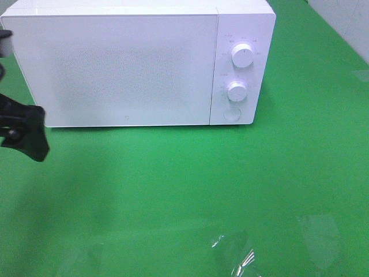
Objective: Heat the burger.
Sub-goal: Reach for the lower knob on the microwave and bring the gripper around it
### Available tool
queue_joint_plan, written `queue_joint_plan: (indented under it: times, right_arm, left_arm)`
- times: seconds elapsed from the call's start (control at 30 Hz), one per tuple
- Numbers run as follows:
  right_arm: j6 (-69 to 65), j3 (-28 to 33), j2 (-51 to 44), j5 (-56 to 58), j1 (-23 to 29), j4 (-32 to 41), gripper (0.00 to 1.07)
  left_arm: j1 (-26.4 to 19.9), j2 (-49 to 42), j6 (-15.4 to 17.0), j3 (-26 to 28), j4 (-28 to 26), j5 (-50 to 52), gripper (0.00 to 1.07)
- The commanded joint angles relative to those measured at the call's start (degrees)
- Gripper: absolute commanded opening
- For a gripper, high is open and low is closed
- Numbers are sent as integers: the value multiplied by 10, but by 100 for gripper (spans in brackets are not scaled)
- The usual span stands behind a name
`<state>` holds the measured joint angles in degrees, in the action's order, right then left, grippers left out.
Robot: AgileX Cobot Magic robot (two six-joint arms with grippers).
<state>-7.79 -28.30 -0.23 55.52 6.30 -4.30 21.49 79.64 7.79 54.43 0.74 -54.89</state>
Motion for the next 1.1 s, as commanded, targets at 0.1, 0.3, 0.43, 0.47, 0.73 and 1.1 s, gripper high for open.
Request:
queue_joint_plan:
  times: [0.1,0.3,0.43,0.47,0.73,1.1]
  right_arm:
    - [3,2,-15,-5,-2,2,73]
    - [3,2,-15,-5,-2,2,73]
    - [2,2,-15,-5,-2,2,73]
    - [2,2,-15,-5,-2,2,73]
    - [2,2,-15,-5,-2,2,73]
    - [2,2,-15,-5,-2,2,73]
  left_arm:
    - [-127,-68,-51,-2,-25,-61,98]
    - [-236,-132,-101,-4,-68,-98,98]
    - [-270,-174,-104,-14,-95,-93,97]
    - [-275,-200,-104,-28,-100,-86,97]
    - [-275,-328,-104,-121,-80,-85,97]
    - [-275,-538,-104,-242,-68,-61,97]
